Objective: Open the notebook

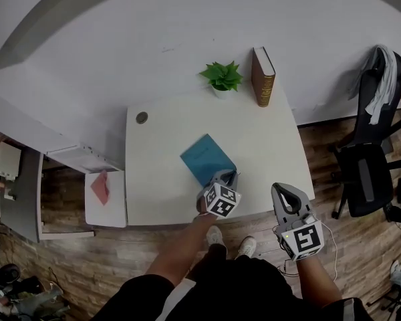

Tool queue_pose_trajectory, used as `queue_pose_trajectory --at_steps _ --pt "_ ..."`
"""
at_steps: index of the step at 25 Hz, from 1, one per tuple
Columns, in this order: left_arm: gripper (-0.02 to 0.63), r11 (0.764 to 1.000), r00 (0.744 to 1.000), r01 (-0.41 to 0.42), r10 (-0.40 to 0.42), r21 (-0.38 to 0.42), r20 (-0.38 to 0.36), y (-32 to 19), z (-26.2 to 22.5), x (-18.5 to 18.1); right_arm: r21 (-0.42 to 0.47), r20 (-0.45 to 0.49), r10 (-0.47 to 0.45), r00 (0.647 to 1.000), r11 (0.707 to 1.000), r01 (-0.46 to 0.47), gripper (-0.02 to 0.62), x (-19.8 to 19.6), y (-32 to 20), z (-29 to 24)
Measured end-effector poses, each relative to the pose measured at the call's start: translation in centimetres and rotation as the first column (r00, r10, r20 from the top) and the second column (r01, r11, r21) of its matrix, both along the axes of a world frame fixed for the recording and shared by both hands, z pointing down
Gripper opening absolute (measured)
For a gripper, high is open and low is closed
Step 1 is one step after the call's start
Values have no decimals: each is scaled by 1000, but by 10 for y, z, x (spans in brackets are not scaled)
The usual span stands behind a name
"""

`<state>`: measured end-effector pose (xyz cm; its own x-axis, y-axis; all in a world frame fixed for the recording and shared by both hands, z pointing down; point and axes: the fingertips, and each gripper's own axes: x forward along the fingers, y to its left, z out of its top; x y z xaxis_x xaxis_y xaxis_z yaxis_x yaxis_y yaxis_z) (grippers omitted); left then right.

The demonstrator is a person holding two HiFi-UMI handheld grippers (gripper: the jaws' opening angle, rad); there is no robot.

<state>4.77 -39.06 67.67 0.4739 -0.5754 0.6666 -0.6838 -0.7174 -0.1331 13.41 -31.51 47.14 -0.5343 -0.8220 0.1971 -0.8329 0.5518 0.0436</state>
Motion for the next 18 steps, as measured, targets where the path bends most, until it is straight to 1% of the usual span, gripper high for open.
queue_pose_trajectory --at_steps 3,6,7,8,9,12,13,14,15,16,18 --pt "12 997 991 59 -52 57 -120 4 -29 -15 -1 7 -12 1000 1000 12 3 -8 1 -2" --pt "12 984 964 142 -112 111 -240 11 -58 -34 9 3 -35 999 999 35 3 -16 0 -3" --pt "12 976 948 179 -139 123 -285 14 -67 -42 13 -1 -44 999 999 44 3 -19 1 -3" --pt "11 966 926 224 -171 125 -337 17 -75 -51 16 -3 -53 999 998 53 3 -22 2 -3" --pt "11 955 895 273 -207 119 -395 20 -82 -61 19 -4 -62 998 998 62 3 -25 3 -3" --pt "9 910 780 408 -307 71 -546 31 -100 -93 26 1 -85 996 996 85 3 -36 5 -6" --pt "9 892 736 450 -340 47 -585 36 -104 -103 28 3 -93 996 995 93 3 -40 6 -8" --pt "9 870 686 493 -377 16 -623 41 -107 -115 32 3 -102 995 994 102 3 -44 7 -9" --pt "9 843 623 538 -419 -26 -661 47 -108 -128 36 2 -112 994 993 112 3 -48 8 -11" --pt "9 810 549 581 -462 -79 -697 52 -109 -141 39 2 -121 993 992 121 3 -52 9 -11" --pt "9 741 393 644 -535 -191 -748 64 -106 -166 30 11 -134 991 991 134 3 -60 11 -12"
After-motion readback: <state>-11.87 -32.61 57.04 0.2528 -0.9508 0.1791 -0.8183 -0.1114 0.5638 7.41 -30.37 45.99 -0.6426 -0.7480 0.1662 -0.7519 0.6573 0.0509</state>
